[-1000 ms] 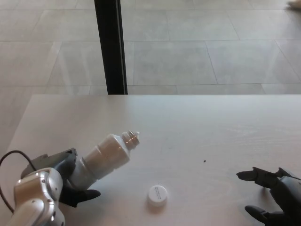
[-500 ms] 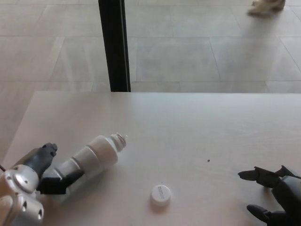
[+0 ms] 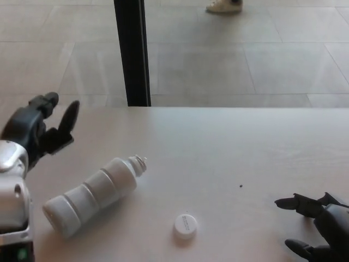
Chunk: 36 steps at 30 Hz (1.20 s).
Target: The robot uses its left hand to to lift the bottle kept on the middle of the desk and tilts it towards its right hand. It then uses its right hand to rotate its cap to open it and places the bottle and cap back on the desk
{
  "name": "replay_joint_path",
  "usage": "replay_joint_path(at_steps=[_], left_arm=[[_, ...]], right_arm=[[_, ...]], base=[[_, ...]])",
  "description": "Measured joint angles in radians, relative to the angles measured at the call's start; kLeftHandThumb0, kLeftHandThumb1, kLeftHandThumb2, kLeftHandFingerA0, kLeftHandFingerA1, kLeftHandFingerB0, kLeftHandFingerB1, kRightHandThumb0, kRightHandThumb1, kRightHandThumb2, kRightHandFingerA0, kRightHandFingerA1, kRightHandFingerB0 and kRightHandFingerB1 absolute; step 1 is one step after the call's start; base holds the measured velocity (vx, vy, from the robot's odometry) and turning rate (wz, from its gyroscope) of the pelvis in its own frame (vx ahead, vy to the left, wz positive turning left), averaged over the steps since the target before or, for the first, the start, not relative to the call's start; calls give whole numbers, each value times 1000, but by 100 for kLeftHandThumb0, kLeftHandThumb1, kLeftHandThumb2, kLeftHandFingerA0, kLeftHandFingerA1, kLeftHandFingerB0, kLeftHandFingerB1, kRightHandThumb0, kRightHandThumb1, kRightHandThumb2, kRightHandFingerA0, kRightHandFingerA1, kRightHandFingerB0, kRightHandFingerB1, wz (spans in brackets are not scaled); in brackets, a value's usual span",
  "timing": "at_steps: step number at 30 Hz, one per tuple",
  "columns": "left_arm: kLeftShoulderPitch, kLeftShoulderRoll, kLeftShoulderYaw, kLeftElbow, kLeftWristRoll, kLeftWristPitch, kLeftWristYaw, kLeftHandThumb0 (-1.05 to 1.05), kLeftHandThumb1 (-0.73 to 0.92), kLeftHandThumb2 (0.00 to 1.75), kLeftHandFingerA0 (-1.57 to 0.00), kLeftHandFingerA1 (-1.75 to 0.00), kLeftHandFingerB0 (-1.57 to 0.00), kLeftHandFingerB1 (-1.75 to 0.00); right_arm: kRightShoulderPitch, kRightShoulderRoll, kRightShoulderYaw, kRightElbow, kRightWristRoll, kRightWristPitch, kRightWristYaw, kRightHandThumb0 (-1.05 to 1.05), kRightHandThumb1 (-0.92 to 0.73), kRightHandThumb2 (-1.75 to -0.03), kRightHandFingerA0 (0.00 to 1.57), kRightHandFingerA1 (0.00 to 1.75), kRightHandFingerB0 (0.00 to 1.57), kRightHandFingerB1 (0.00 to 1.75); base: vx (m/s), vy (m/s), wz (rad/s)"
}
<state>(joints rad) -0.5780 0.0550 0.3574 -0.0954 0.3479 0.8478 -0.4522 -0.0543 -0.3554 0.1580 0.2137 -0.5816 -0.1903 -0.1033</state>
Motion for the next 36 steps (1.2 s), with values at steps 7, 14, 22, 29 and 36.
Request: replay_joint_path(at_steps=[7, 14, 22, 29, 36], left_arm=[[-20, -18, 188, -69, -106, 55, 14, -105, 92, 123, 0, -13, 0, 0], [124, 84, 412, -53, -180, 66, -3, -105, 65, 112, 0, -32, 0, -25], [313, 185, 625, 40, -218, 66, -10, -104, 74, 83, 0, 0, 0, -12], [461, 229, 809, 173, -259, 56, -10, -105, 65, 117, 0, -36, 0, -37], [580, 254, 965, 390, -306, 1, 6, -94, 70, 122, 0, -40, 0, -39]], right_arm=[[2, -7, -5, -1, 3, -4, -2, -45, -65, -59, 14, 104, 41, 40], [29, -97, -190, -45, 85, -13, 41, -42, -58, -58, 30, 64, 44, 34], [41, -223, -444, -63, 182, -10, 98, -75, -47, -90, 33, 82, 51, 66], [86, -317, -682, -50, 256, -6, 134, -90, -61, -59, 26, 131, 44, 80], [174, -316, -890, 60, 322, -8, 135, -73, -36, -96, 149, 155, 43, 86]], base=[[0, 0, 0], [0, 0, 0], [0, 0, 0], [0, 0, 0], [0, 0, 0]])
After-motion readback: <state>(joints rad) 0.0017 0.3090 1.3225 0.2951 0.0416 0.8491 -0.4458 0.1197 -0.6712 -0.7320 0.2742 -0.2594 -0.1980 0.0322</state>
